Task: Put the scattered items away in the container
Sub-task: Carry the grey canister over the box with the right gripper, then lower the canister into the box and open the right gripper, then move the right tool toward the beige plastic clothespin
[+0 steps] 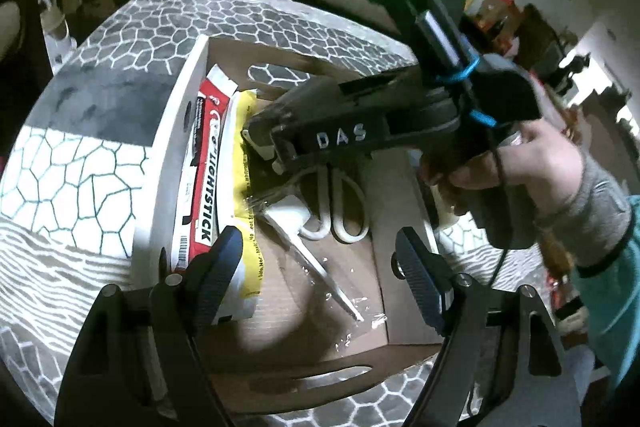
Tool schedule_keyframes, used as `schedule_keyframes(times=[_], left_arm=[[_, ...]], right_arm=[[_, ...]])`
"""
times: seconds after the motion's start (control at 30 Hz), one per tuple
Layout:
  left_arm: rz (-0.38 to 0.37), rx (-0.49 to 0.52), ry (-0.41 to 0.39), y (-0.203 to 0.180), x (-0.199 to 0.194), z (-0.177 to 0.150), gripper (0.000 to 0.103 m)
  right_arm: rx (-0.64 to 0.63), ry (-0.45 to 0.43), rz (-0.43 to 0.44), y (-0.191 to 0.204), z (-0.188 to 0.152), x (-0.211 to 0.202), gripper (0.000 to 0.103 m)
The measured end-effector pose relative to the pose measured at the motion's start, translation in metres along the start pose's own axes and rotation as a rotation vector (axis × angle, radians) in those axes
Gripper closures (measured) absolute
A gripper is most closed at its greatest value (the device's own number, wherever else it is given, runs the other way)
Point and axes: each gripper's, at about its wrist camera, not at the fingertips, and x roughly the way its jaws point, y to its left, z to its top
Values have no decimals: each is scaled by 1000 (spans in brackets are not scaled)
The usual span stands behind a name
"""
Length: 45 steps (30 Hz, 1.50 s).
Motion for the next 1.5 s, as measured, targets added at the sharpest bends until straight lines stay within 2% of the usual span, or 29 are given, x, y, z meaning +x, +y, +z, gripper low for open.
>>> schedule_keyframes(times=[0.1, 0.17, 0.27, 0.33, 0.4, 0.43, 0.73, 0.87, 0.97, 1.23, 1.5], left_arm=[[12, 15, -7, -5, -1, 1, 26], [25, 18, -13, -7, -2, 3, 19], [43, 24, -24, -10, -5, 3, 16], [50, 26, -22, -12, -7, 2, 14], [48, 31, -13, -15, -9, 0, 2], [32, 39, -11, -18, -12, -2, 0], [59, 38, -26, -47, -39, -18, 0], [69, 39, -31, -66, -49, -27, 0], [61, 30, -27, -79, -54, -38, 0], [60, 34, -8, -115, -49, -73, 0], [36, 28, -69, -158, -34, -89, 0]], right_arm=[[38, -52, 33, -3, -4, -19, 15], [56, -87, 55, -3, -9, -35, 11], [54, -80, 95, 2, -18, -47, 1], [43, -72, 90, 7, -26, -52, 0], [31, -85, 71, 13, -36, -60, 0], [34, -89, 67, 15, -40, -64, 0], [56, -143, 65, 22, -81, -108, 0], [56, -165, 95, 24, -111, -132, 0], [64, -183, 85, 22, -134, -147, 0], [153, -221, 42, -15, -203, -183, 0], [248, -268, 16, -53, -262, -204, 0]])
